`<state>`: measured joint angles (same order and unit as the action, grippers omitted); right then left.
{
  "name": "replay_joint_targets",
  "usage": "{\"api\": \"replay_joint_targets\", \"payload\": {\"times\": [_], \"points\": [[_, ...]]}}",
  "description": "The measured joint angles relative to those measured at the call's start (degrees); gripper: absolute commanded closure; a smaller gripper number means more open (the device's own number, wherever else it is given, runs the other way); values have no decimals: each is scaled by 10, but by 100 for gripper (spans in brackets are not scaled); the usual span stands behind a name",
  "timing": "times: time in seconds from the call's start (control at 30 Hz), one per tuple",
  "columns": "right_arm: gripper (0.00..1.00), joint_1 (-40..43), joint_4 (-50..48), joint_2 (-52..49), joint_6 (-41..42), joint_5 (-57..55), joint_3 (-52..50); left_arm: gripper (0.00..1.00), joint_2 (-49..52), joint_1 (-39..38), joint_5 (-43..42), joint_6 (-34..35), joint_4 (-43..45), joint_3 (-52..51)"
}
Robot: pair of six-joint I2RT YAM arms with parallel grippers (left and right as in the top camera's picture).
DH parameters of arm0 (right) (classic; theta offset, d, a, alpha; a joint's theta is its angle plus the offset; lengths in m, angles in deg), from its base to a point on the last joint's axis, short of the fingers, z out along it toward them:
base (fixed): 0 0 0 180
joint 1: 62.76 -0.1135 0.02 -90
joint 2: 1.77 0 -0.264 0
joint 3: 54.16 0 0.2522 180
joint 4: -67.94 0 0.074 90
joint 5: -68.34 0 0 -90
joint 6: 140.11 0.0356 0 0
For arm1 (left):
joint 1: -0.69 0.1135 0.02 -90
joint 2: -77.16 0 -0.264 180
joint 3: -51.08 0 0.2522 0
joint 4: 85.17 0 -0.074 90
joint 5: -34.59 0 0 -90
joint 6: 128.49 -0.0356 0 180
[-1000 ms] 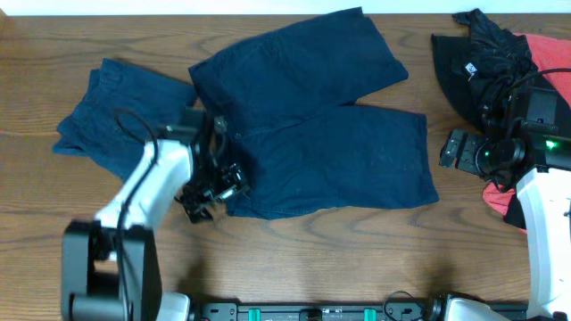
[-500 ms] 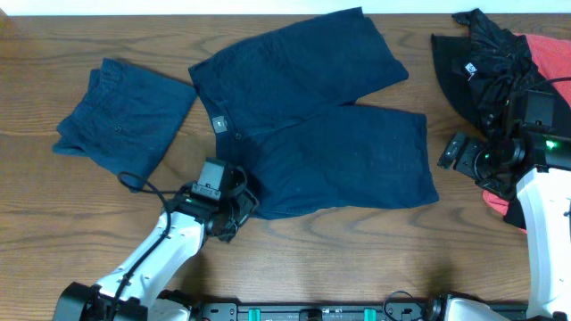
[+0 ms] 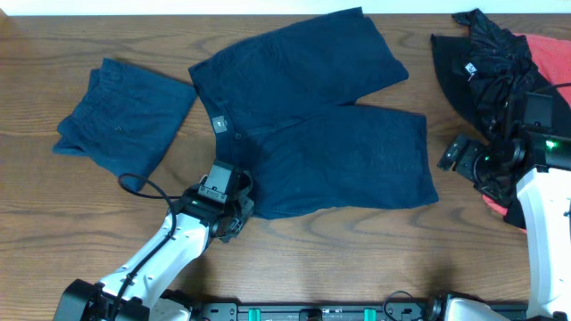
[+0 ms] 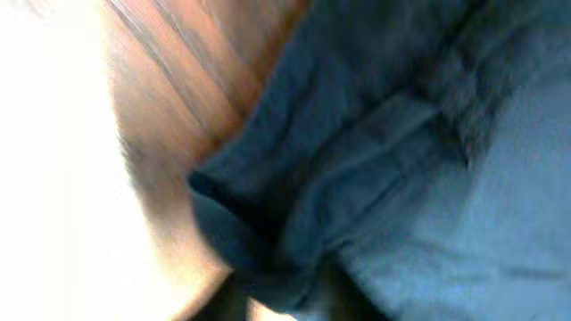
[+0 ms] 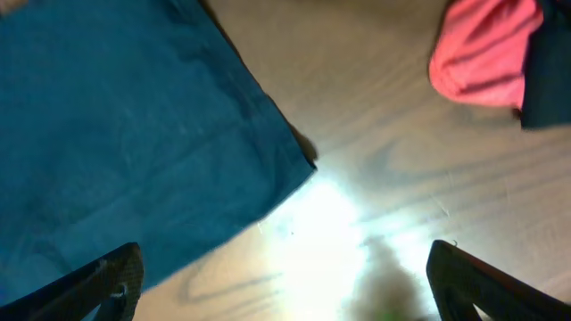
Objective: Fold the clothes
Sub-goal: 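Grasp the near leg hems of the shorts with both grippers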
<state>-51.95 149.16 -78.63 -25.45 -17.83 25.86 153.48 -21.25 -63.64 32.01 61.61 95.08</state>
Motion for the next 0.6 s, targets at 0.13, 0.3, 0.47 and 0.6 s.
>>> {"api": "replay_joint_targets", "payload": {"times": [0.13, 0.3, 0.47, 0.6], "points": [[1, 0, 20, 0, 21, 4, -4, 94, 0, 0, 18, -1, 2, 0], [1, 0, -17, 0, 56, 29, -73, 94, 0, 0, 19, -15, 2, 0], [1, -2, -103, 0, 100, 69, -184, 94, 0, 0, 18, -19, 1, 0], [1, -6, -184, 0, 130, 107, -259, 94, 0, 0, 18, -22, -3, 0]]}}
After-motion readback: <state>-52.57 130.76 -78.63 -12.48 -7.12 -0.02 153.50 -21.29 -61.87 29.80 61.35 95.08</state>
